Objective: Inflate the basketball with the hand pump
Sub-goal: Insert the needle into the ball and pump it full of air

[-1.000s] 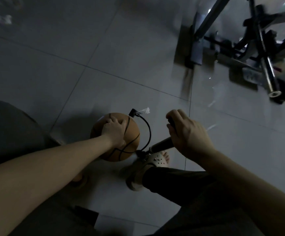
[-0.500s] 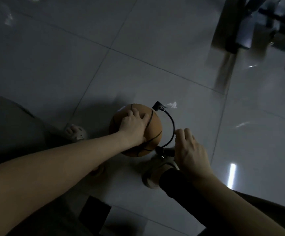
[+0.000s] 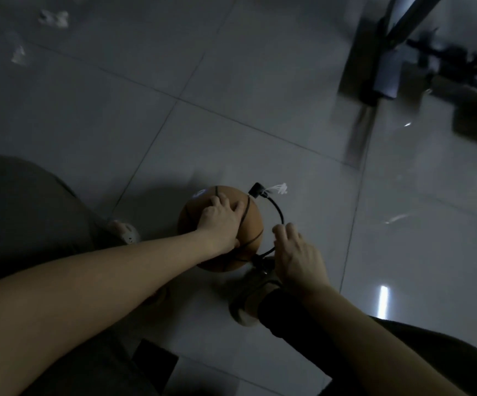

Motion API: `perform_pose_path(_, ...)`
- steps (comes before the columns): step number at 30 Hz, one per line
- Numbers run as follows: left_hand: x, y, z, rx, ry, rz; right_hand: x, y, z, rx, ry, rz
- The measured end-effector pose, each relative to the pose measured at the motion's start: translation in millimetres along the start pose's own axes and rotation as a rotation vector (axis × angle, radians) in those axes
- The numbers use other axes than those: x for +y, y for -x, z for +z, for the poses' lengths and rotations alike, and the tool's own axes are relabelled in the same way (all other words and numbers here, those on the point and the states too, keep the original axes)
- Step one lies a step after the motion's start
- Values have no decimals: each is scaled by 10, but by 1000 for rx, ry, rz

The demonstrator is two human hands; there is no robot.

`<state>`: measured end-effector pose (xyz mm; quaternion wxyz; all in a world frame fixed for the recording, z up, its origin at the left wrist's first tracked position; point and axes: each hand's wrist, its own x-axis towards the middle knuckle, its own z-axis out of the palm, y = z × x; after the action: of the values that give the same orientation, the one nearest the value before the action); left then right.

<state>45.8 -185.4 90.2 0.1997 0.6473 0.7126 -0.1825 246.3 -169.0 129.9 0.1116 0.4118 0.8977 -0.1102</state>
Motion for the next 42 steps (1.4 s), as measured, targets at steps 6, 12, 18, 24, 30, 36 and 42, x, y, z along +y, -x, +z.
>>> perform_pose_path(6,15,-23,-90,-6,34,-42,-50,381,-688,117,-34,-113)
perform_pose_path(12,-5,65,-59,15,68,-15,-21,720,-1455,246,14,-168)
perform_pose_path(18,-59,104,-46,54,56,-7,-26,715,-1084,140,192,-203)
perform_pose_path(24,-46,53,-60,79,34,-14,25,394,-750,90,184,-143)
perform_pose_path(30,-15,-29,-48,102,39,3,116,158,-327,71,138,-93)
perform_pose_path(36,-16,-54,52,110,1,6,41,-6,83,2,89,-34)
perform_pose_path(42,49,-21,129,49,56,-29,43,-31,91,-24,72,1)
